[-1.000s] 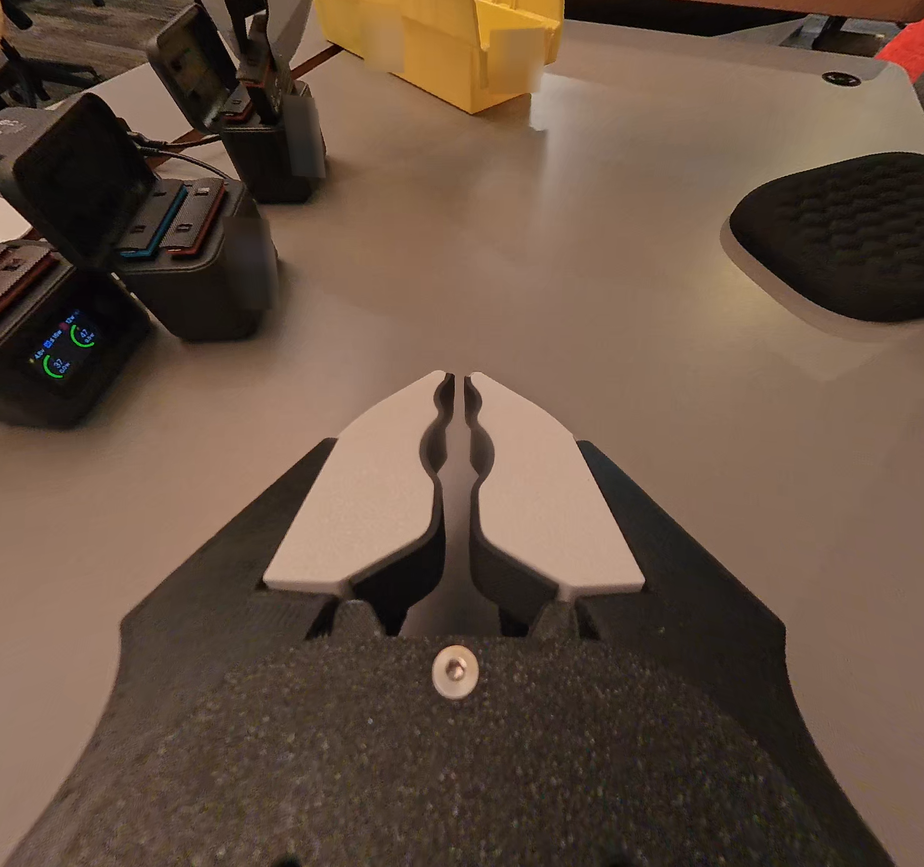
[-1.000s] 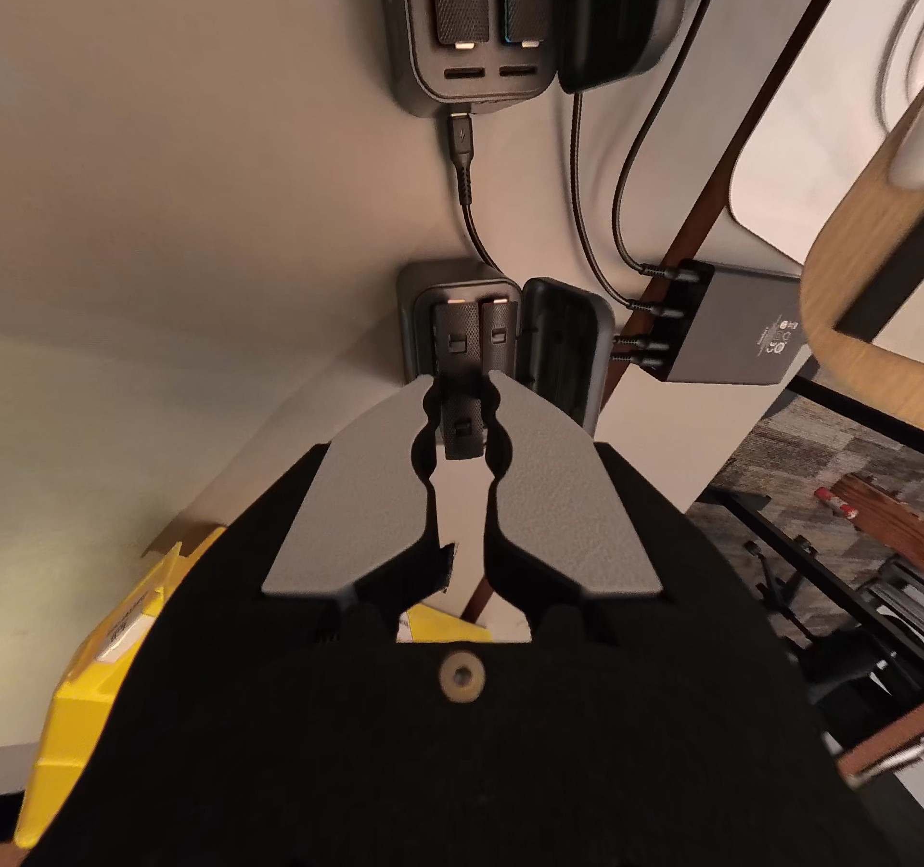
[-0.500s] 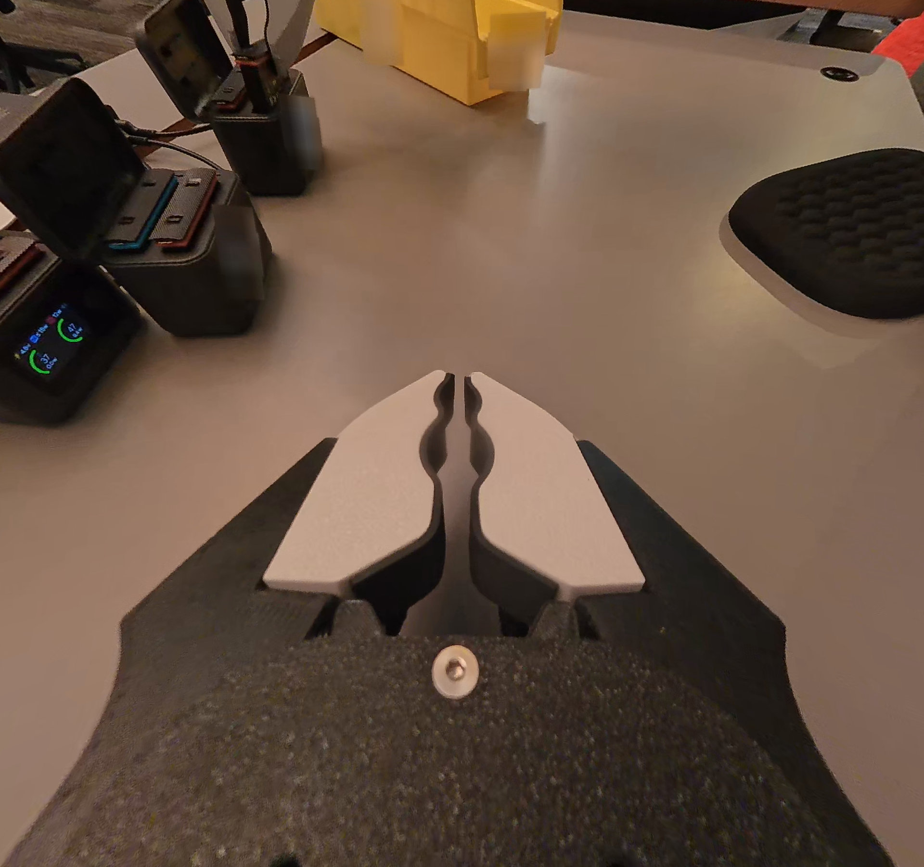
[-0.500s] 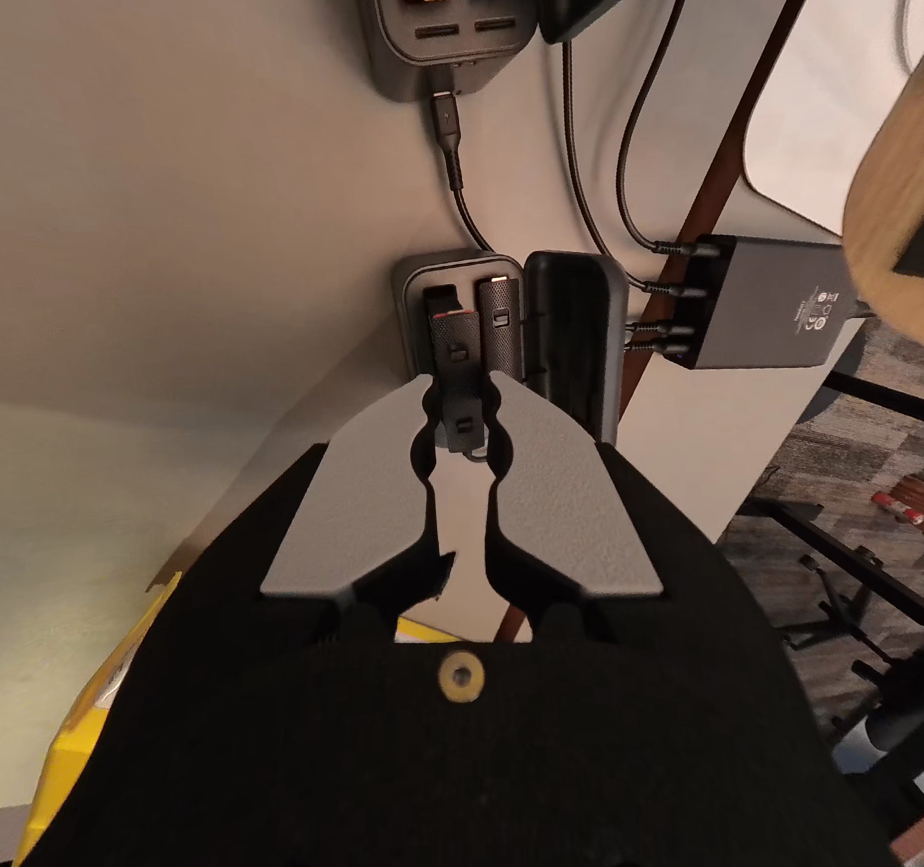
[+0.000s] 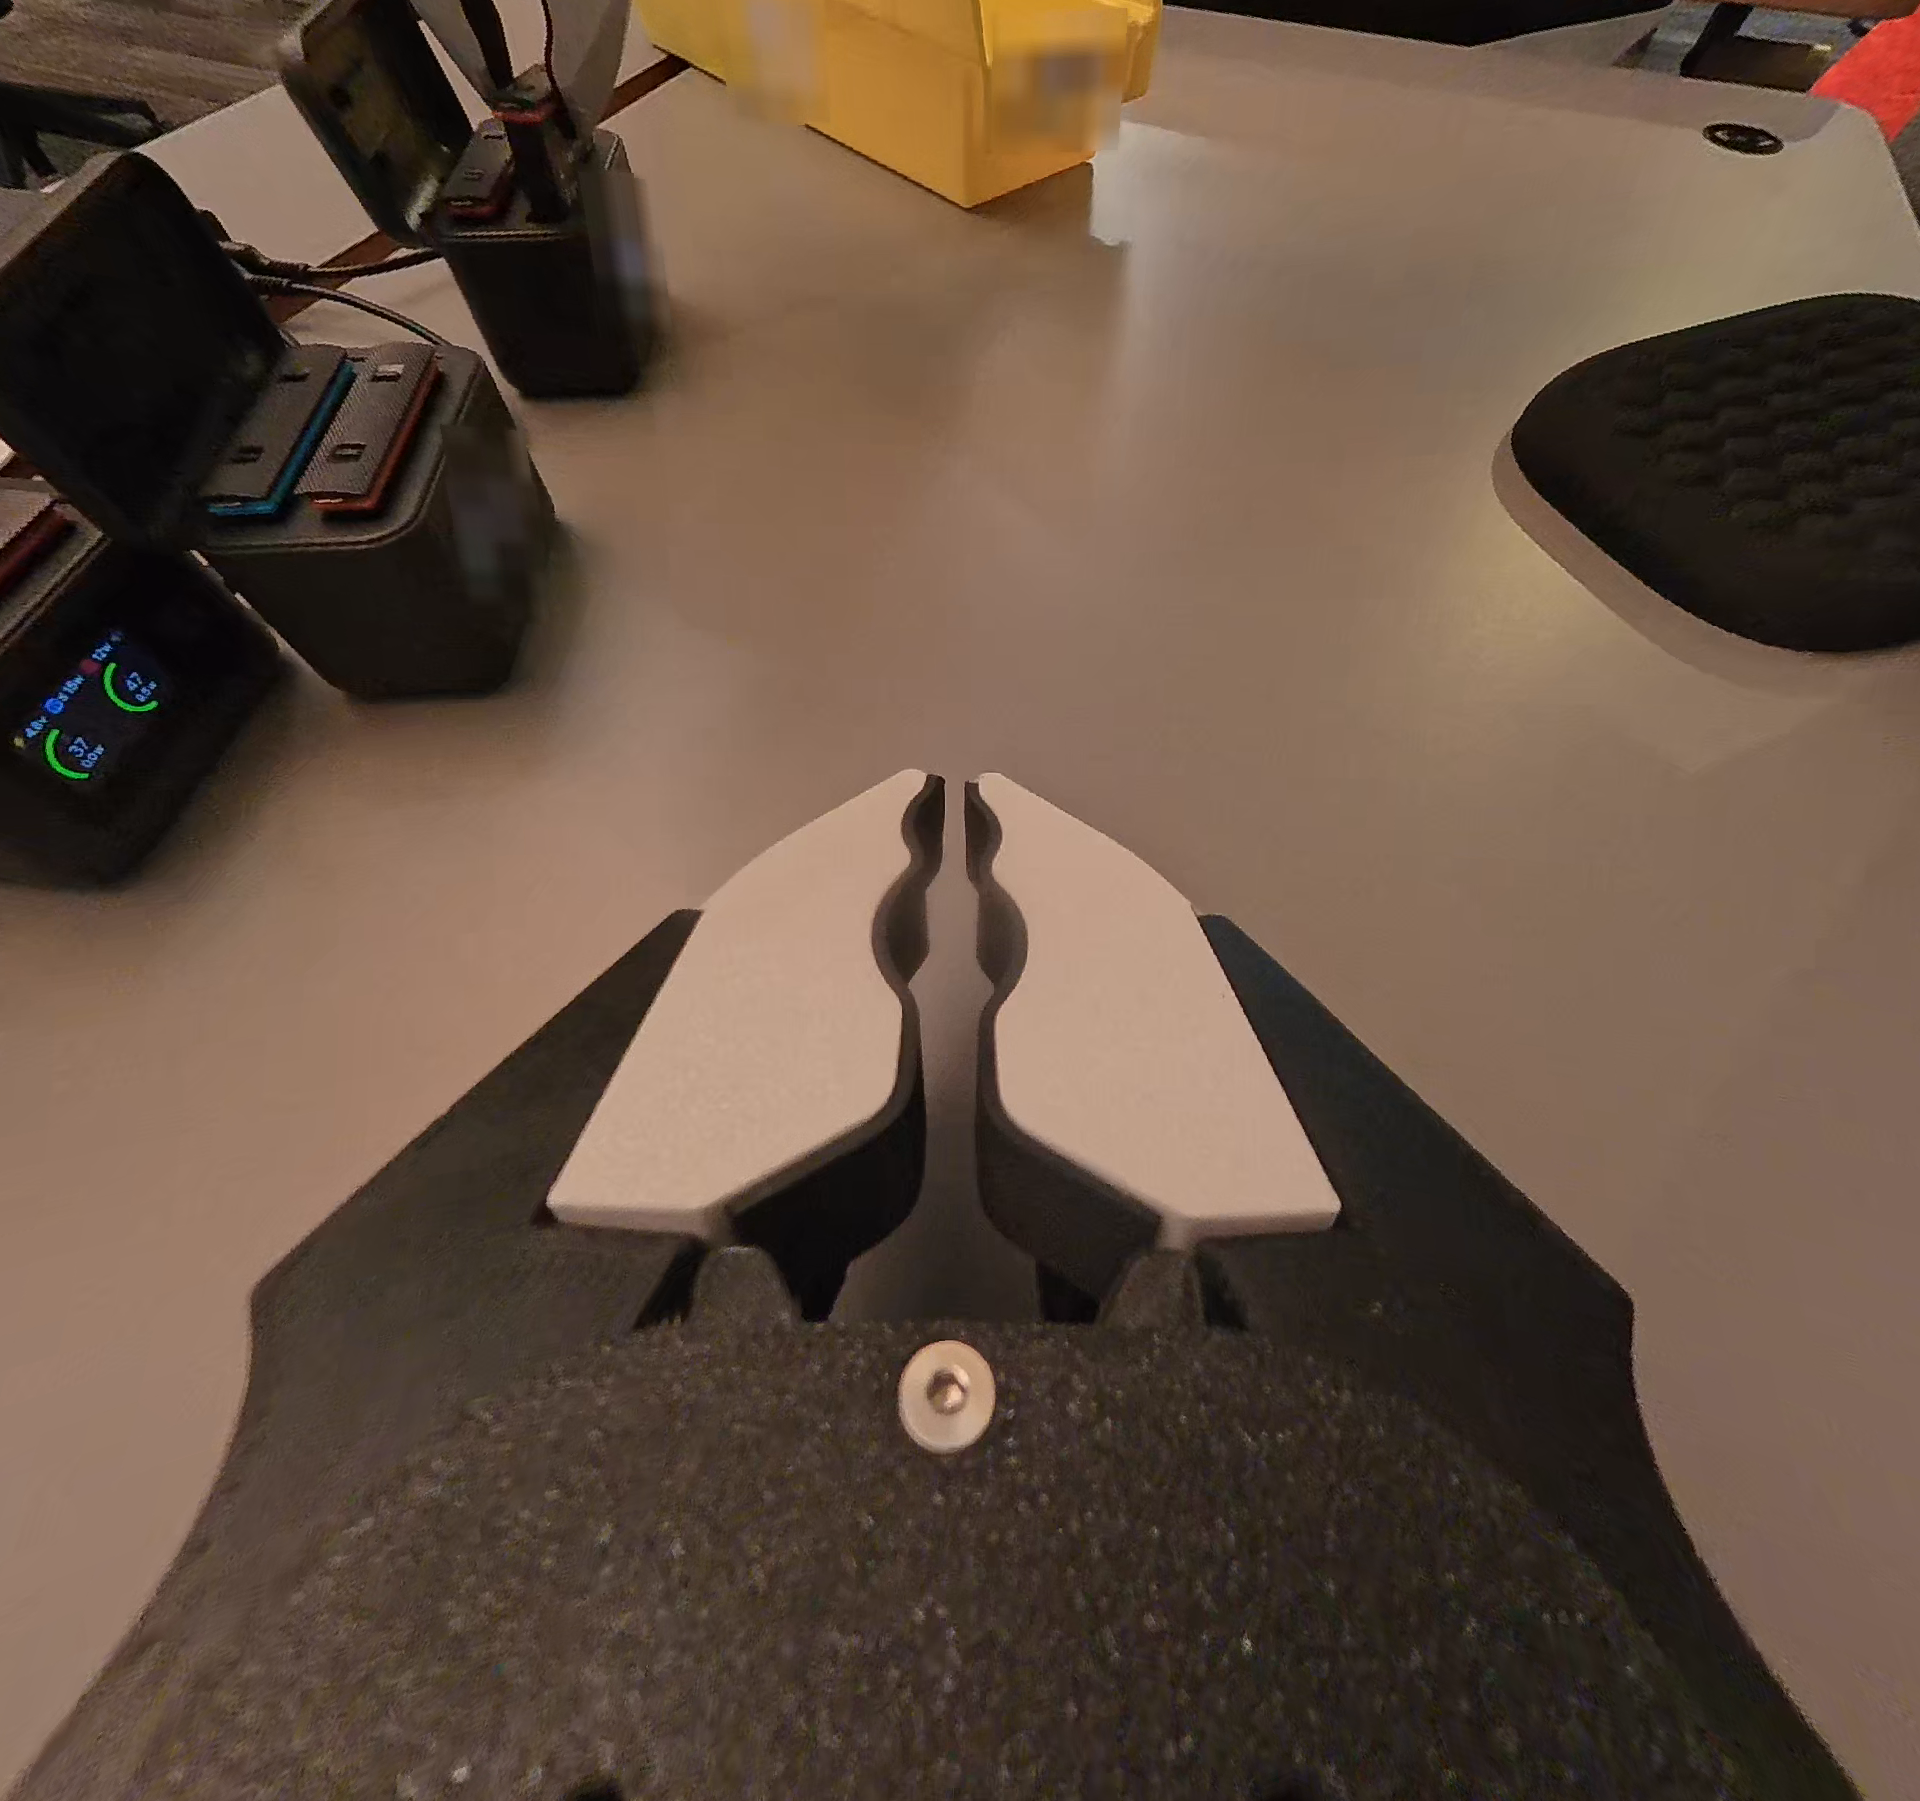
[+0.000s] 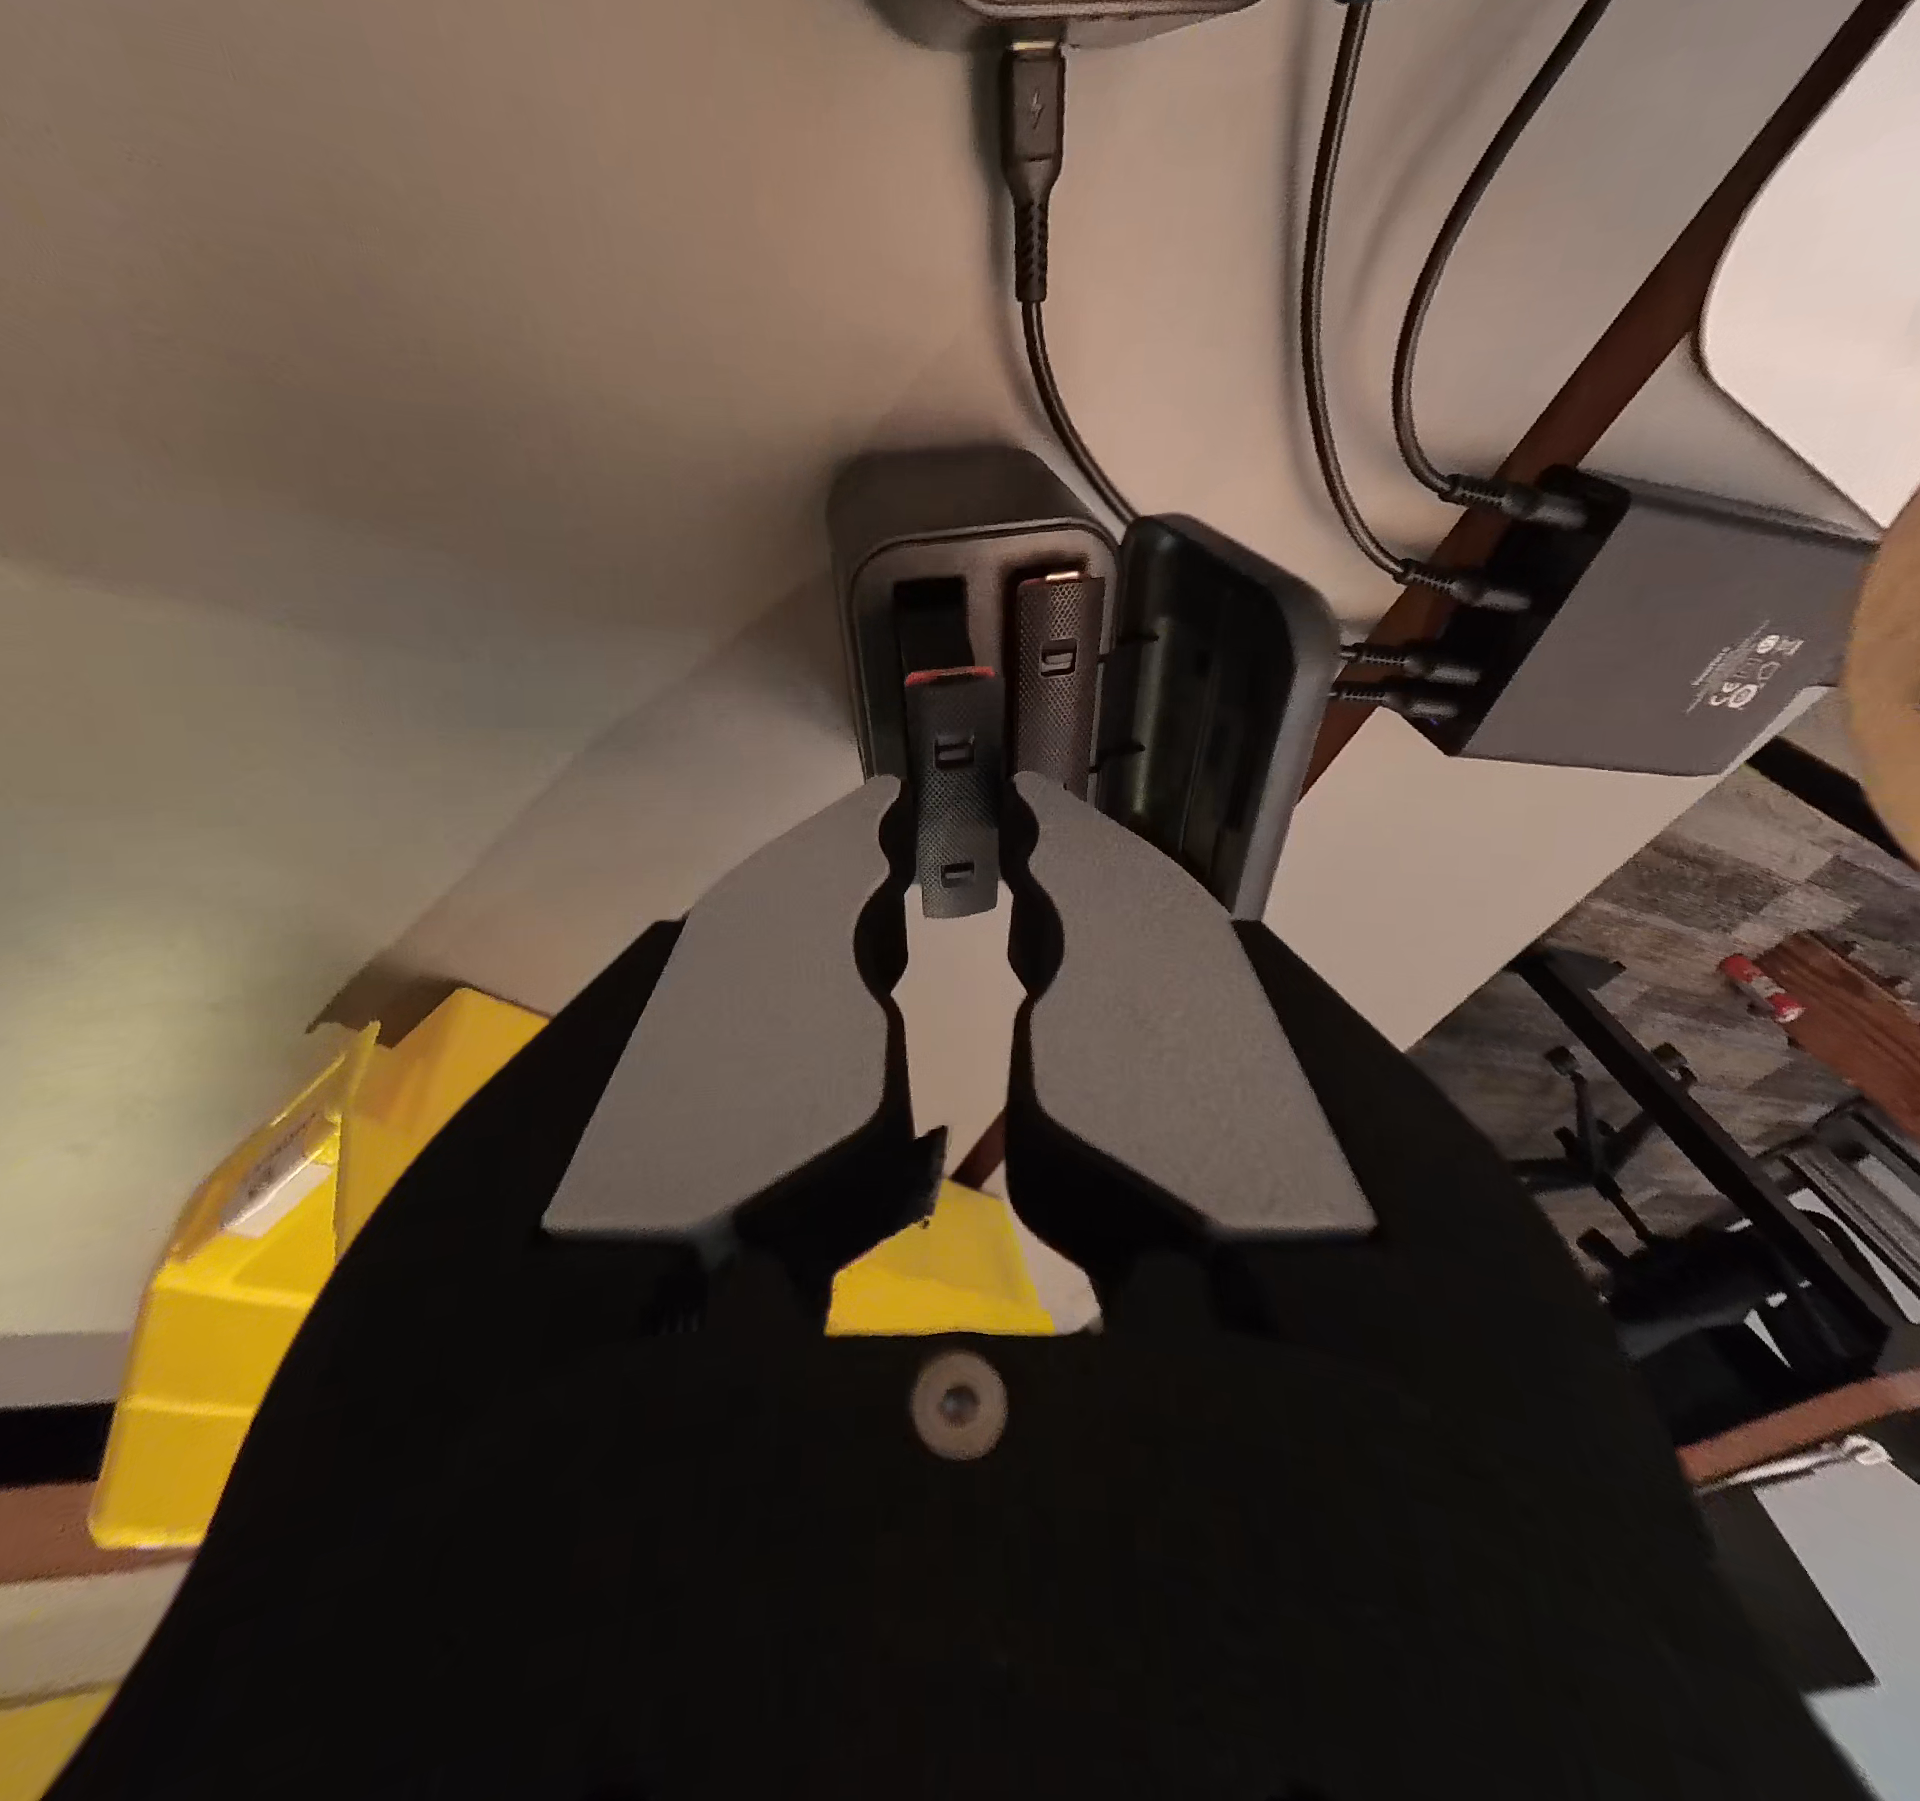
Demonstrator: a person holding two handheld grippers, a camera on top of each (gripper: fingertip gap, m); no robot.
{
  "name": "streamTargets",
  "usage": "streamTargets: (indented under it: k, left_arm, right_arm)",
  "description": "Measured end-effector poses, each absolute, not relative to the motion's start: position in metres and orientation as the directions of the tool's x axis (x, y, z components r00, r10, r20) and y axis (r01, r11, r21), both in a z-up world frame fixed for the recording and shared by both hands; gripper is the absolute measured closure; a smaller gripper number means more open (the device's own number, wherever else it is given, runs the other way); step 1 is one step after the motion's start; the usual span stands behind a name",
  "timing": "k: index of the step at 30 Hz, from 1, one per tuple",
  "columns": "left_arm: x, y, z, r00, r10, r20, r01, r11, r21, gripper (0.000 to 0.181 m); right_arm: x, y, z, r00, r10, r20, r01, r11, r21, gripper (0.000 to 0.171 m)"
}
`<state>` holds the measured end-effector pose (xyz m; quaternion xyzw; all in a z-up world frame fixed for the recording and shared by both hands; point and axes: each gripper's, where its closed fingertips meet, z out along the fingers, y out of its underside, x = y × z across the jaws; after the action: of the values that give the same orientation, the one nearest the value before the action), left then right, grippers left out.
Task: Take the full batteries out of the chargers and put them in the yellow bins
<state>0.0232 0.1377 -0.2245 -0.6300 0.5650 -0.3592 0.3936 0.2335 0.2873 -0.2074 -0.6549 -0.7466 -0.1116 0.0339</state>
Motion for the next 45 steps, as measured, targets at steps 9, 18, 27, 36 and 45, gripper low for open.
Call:
streamTargets:
  k: [9, 18, 27, 36, 45]
  left_arm:
    - [0.023, 0.137, -0.225, 0.102, -0.995, 0.005, -0.431, -0.049, -0.901, 0.178]
    - [0.023, 0.137, -0.224, 0.099, -0.995, 0.007, -0.429, -0.049, -0.902, 0.178]
    - [0.023, 0.134, -0.225, 0.091, -0.996, -0.002, -0.432, -0.037, -0.901, 0.178]
    - [0.023, 0.133, -0.225, 0.09, -0.996, -0.011, -0.436, -0.03, -0.899, 0.178]
    - [0.023, 0.133, -0.226, 0.089, -0.996, -0.013, -0.441, -0.028, -0.897, 0.178]
  right_arm:
    - [0.232, 0.288, -0.211, -0.166, 0.975, 0.149, 0.956, 0.122, 0.268, 0.157]
    - [0.233, 0.287, -0.212, -0.106, 0.979, 0.177, 0.97, 0.063, 0.233, 0.144]
    - [0.225, 0.28, -0.195, 0.147, 0.958, 0.246, 0.989, -0.139, -0.052, 0.156]
    - [0.228, 0.288, -0.205, 0.475, 0.857, 0.199, 0.851, -0.39, -0.351, 0.171]
    - [0.228, 0.289, -0.211, 0.481, 0.853, 0.201, 0.855, -0.406, -0.323, 0.171]
